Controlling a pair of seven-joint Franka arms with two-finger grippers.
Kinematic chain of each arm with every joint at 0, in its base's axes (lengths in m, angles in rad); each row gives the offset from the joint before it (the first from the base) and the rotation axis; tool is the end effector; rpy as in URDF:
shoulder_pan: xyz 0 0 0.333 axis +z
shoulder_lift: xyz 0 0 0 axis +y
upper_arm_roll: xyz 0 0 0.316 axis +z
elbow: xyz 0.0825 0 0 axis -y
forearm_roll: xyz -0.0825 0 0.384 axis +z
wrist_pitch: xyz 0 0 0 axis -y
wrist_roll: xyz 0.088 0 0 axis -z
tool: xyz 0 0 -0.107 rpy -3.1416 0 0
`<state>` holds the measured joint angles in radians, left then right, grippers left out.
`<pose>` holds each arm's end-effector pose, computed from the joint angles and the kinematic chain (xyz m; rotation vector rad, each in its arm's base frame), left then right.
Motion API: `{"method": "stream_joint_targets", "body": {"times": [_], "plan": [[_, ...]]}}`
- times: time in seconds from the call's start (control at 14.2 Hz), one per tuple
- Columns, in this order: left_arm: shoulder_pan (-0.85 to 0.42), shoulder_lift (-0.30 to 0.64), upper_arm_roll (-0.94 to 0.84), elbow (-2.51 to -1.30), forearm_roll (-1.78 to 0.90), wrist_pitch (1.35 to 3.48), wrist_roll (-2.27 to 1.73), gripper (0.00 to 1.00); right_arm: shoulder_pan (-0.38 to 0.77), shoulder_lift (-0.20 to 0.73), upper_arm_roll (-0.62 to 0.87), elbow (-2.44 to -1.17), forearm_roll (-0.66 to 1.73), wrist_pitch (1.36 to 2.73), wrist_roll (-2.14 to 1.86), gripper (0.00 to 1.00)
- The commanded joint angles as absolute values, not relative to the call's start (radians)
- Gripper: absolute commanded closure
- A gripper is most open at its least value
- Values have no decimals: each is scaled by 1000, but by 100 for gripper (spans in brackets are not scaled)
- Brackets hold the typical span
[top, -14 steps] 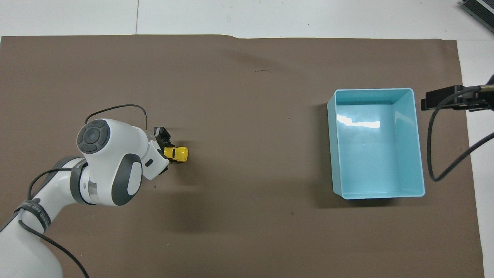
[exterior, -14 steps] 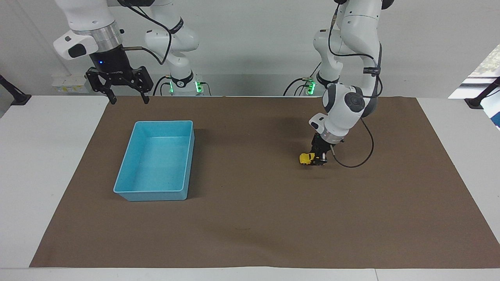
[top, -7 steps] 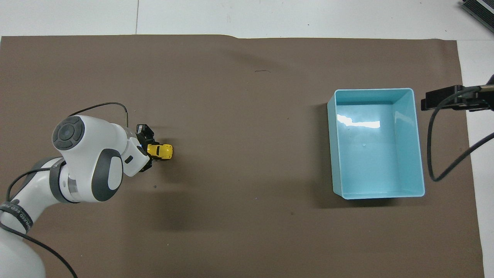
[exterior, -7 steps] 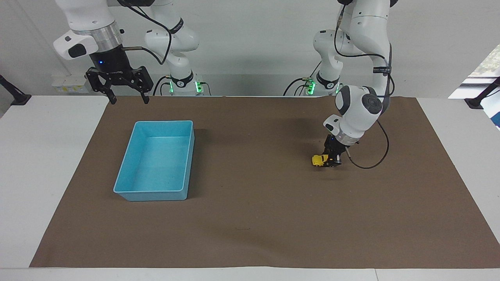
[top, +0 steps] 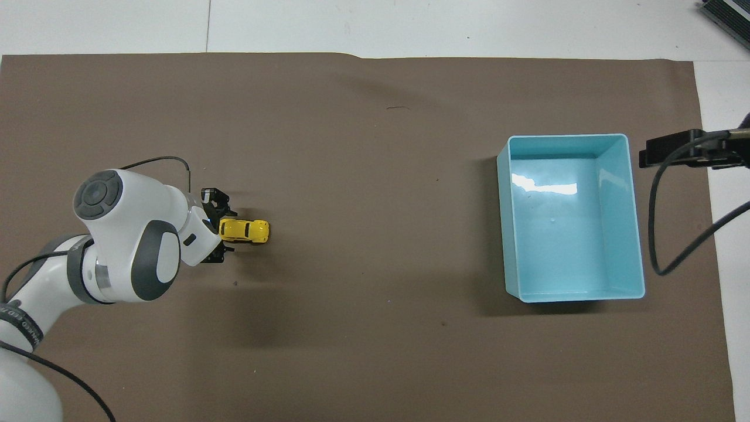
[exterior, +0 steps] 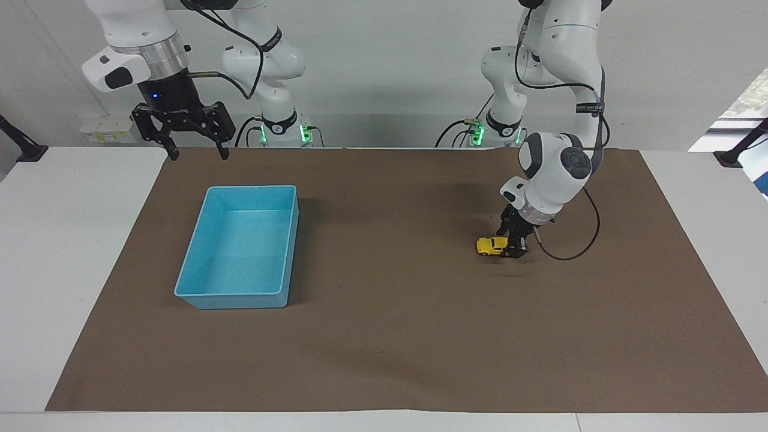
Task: Wind up and store yellow beetle car
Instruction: 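Open the left gripper and lift it, releasing the car to roll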
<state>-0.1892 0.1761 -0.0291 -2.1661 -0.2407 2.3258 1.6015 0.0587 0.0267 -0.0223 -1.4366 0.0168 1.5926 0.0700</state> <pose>0.5419 -0.1244 0.3131 2.0257 -2.1985 0.1517 0.5645 0.0225 0.6752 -3.1117 0.0511 -0.1999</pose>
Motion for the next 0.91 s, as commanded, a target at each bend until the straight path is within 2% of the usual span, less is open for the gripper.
{"method": "stream_joint_targets", "body": {"times": [0.0, 0.42, 0.56, 0.7, 0.84], "plan": [[-158, 124, -32, -2111, -239, 2247, 1583, 0, 46, 11, -15, -1450, 29, 1589, 87, 0], [-152, 103, -8, -1971, -134, 2237, 1234, 0, 49, 8, -3, -1451, 31, 1556, 81, 0], [-150, 109, 9, -1893, -103, 2165, 1073, 0, 61, -14, 0, -1453, 31, 1485, 58, 0], [-150, 117, 26, -1807, -77, 2070, 943, 0, 66, -26, 6, -1476, 31, 1474, 40, 0], [-150, 109, 43, -1770, -32, 2020, 747, 0, 69, -57, 8, -1517, 32, 1431, -103, 0]]}}
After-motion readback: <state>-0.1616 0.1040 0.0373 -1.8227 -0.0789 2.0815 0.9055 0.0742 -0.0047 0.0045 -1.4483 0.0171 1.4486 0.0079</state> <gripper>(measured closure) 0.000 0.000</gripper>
